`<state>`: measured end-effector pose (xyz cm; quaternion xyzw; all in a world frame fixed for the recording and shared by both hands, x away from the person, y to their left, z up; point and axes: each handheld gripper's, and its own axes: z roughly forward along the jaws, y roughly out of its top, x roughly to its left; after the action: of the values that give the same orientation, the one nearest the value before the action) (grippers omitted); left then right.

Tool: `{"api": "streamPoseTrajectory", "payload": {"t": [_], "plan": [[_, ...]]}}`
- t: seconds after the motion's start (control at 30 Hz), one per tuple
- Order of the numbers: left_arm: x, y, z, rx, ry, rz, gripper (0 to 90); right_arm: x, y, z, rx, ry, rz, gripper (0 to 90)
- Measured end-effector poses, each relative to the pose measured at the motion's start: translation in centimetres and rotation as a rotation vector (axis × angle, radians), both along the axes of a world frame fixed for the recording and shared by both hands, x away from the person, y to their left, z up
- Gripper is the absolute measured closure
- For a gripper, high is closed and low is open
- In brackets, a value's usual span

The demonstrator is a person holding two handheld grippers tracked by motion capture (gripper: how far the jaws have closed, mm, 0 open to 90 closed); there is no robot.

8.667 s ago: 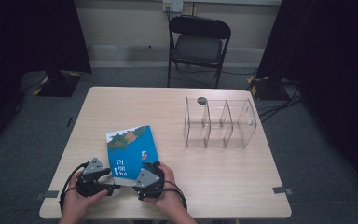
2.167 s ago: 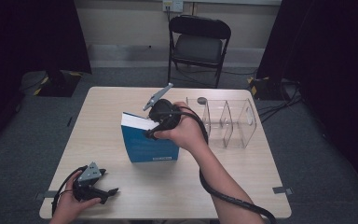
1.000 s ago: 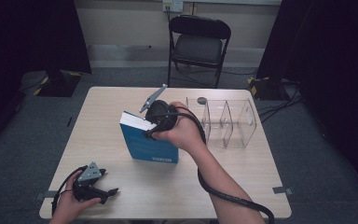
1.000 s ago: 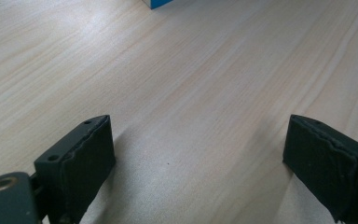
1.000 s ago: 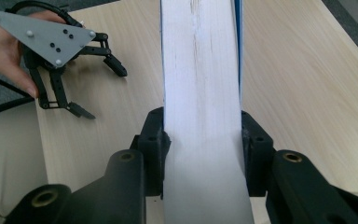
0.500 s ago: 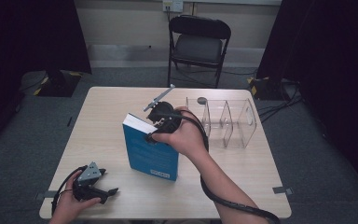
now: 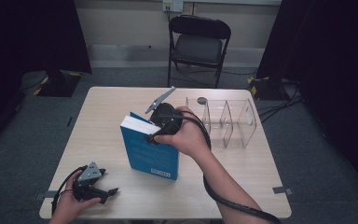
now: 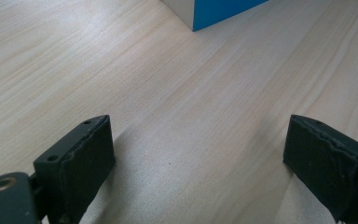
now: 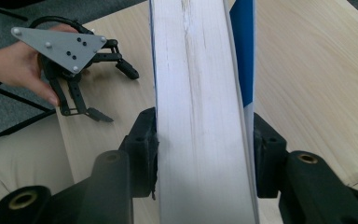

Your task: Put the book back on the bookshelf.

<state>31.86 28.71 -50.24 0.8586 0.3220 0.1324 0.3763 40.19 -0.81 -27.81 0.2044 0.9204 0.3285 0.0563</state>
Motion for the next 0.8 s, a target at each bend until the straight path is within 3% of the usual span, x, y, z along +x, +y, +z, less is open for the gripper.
{"api": "streamPoseTrajectory", "payload": {"t": [0.23, 0.43, 0.8], "plan": [[0.0, 0.0, 0.0, 0.001, 0.001, 0.001, 8.0, -0.1, -0.8, 0.4, -0.028, -0.008, 0.026, 48.9], [0.0, 0.0, 0.0, 0.001, 0.001, 0.000, 7.9, -0.1, -1.8, -0.2, 0.002, -0.004, 0.032, 47.9], [0.0, 0.0, 0.0, 0.008, -0.003, -0.004, 7.5, -0.2, -2.5, -1.0, 0.009, 0.012, 0.022, 46.5]]}}
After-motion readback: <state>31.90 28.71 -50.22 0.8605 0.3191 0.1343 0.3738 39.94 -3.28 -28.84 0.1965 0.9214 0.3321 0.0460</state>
